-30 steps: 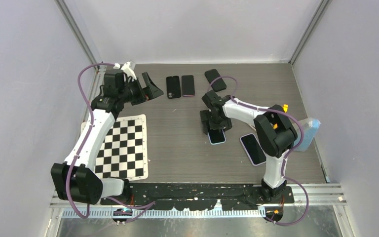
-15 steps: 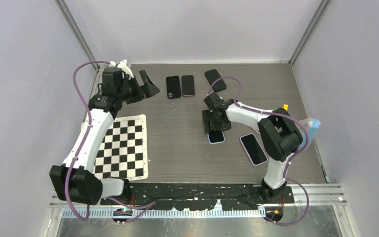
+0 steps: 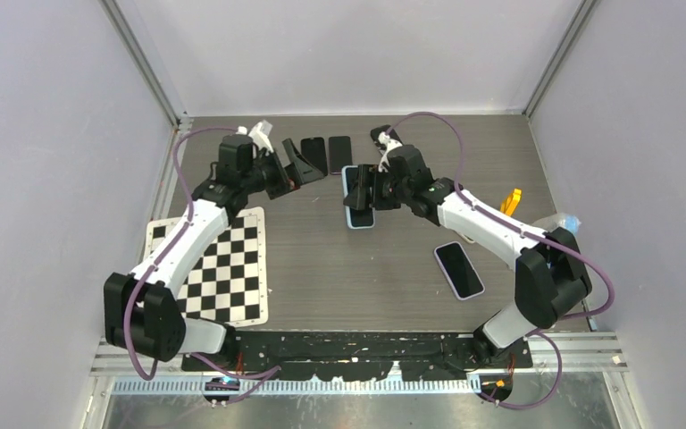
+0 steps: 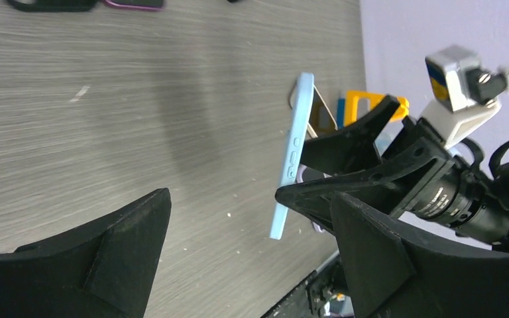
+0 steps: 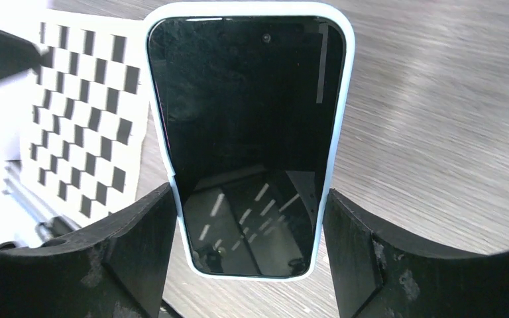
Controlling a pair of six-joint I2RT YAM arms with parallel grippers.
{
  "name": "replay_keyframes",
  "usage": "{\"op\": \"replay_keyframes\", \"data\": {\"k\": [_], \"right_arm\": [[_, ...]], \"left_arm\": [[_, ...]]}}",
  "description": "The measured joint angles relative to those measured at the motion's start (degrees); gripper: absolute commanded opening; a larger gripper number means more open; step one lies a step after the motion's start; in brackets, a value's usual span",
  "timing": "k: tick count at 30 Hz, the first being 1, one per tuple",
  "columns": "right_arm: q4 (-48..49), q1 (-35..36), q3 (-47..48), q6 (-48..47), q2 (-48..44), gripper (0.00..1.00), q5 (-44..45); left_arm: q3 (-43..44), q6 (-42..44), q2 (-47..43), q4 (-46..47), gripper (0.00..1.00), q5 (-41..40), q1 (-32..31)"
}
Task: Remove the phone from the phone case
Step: Pick up the phone at the center of the board.
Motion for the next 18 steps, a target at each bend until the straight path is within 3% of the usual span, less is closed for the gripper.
{"op": "replay_keyframes", "data": {"k": [8, 12, 15, 18], "right_arm": [[4.7, 3.5, 2.6, 3.6, -0.8, 0.41, -4.9], [4.8, 5.7, 4.0, 4.5, -0.7, 0.41, -5.7], [4.8, 6.7, 5.4, 4.9, -0.6, 0.41, -6.4], [4.9, 7.3, 7.0, 5.4, 0.0, 0.41, -7.2]], "left_arm": [[0.0, -2.5, 2.3, 4.4, 0.91, 1.3, -6.2], [0.0, -3.0, 3.2, 5.8, 0.79, 1.7, -6.4], [0.1, -2.8, 3.8, 5.9, 0.61, 1.5, -6.4], [0.8, -2.5, 4.5, 5.4, 0.56, 1.2, -6.4]]}}
